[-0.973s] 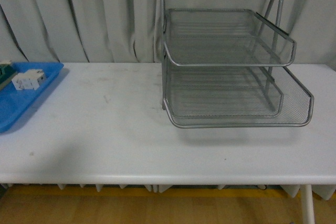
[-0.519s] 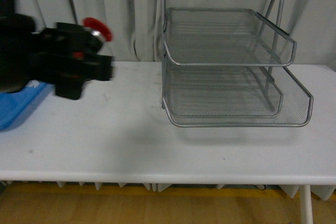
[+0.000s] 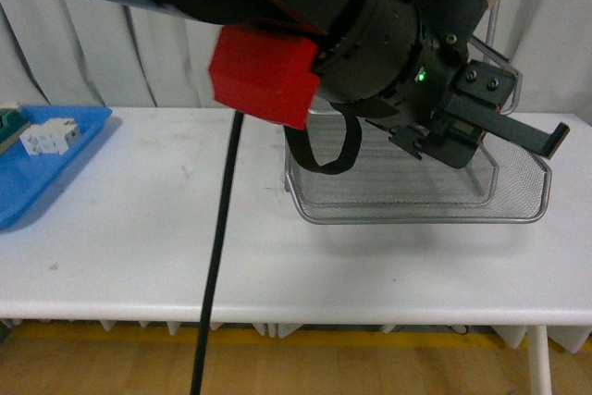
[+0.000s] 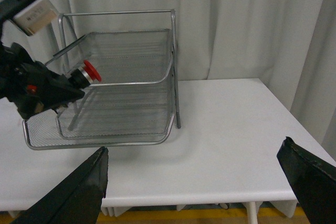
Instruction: Place button on rack with both arms
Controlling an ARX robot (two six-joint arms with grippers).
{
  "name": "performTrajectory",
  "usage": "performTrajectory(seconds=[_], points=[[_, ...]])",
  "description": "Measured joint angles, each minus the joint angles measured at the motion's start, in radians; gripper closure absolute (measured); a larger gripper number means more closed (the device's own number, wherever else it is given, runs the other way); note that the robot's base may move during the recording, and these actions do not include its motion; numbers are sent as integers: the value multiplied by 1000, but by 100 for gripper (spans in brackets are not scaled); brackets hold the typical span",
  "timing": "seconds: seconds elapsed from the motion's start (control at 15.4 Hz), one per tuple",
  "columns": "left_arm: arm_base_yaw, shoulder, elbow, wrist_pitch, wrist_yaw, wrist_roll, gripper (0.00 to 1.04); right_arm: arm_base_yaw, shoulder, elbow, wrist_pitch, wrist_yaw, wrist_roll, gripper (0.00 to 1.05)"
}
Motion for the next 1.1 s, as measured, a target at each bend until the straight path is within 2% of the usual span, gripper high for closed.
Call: performTrajectory(seconds=[0.26, 0.58, 0.78, 1.1], points=[[8, 214, 260, -175, -2, 55, 68, 0, 0, 0, 0, 0, 0, 6], [24, 377, 462, -318, -45, 84, 68, 0, 0, 0, 0, 0, 0, 6], [46, 412, 507, -337, -72, 72, 68, 0, 0, 0, 0, -1, 0, 6], [59, 413, 507, -329, -30, 1, 19, 0, 0, 0, 0, 0, 0, 6]])
